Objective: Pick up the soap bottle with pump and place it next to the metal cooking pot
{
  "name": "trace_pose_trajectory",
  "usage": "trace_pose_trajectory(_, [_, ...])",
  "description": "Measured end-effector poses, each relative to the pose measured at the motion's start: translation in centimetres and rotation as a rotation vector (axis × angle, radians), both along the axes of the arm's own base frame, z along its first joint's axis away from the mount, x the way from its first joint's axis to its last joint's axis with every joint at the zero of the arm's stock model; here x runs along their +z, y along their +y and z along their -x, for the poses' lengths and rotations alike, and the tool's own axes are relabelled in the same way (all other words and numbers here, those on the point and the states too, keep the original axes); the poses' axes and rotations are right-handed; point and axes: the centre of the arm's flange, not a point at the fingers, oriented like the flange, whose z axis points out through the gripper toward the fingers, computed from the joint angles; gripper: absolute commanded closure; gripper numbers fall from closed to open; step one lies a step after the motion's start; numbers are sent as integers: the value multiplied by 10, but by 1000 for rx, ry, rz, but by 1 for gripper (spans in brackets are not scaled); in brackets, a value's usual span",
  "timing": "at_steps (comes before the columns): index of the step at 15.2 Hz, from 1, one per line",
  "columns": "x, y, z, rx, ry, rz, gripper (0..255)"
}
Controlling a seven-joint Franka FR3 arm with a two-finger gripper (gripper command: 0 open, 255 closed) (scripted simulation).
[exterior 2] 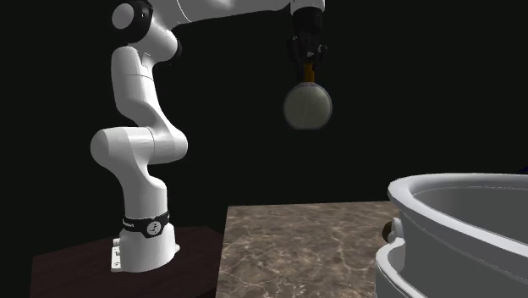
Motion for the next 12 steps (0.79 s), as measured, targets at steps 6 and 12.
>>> trace_pose_trajectory(6, [19,-24,-15,-1,0,0,255])
trace_pose_trajectory(12, [23,-92,-56,-2,0,0,255])
